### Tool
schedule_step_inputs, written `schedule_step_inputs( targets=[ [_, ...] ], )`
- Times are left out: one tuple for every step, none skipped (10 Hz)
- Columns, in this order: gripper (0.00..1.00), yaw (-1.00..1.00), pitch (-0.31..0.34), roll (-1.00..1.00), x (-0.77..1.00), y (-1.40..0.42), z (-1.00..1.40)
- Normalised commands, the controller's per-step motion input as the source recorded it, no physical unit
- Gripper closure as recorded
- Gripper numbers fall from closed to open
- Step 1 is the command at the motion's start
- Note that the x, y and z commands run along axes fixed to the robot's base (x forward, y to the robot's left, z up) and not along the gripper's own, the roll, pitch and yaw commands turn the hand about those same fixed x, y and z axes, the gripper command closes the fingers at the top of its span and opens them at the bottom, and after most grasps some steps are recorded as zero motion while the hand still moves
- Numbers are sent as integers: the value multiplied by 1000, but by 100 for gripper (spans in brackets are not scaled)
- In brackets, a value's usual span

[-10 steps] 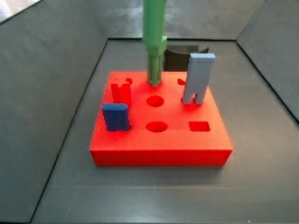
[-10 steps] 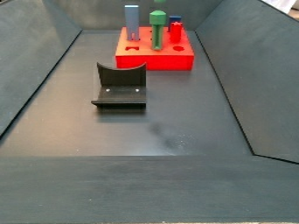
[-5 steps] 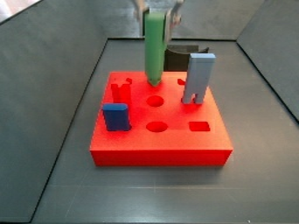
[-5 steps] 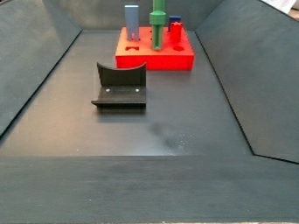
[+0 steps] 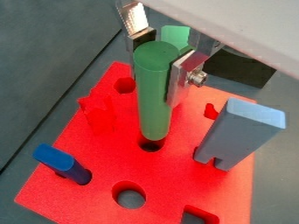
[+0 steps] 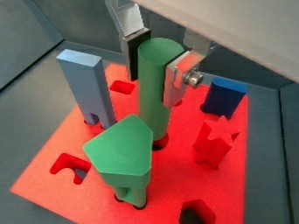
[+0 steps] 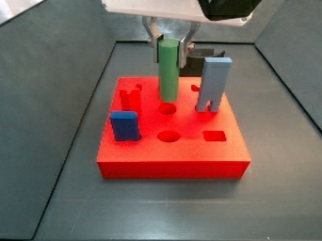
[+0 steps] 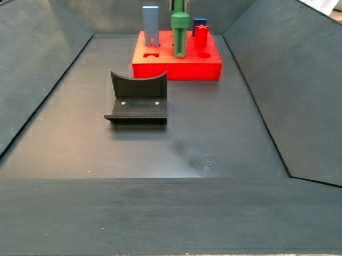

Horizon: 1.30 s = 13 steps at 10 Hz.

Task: Pick up the round object. Move up. Place the round object on the fixture. Regrasp the round object. Move to above the board. Insert the round object.
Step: Insert the round object.

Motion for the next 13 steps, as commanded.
schedule_step_inputs(
  targets=[
    [100,-14,50,93,0,0,-369],
    [100,-26,0,63,0,0,-411],
    [100,-23,0,0,0,0,-194],
    [100,0,0,-4,0,0,0],
    [100,0,0,-3,69,0,-149],
    [100,0,-4,0,23,0,-260],
    [100,0,0,0,11,0,-217],
    [100,0,0,0,0,0,-137],
    [100,0,0,0,60,-63,-126],
    [100,0,0,0,129,-60,-146],
    [100,0,14,0,183,-49,-189],
    [100,0,6,20,143,-103,-197],
    [100,0,0,34,123,-114,-229]
  ],
)
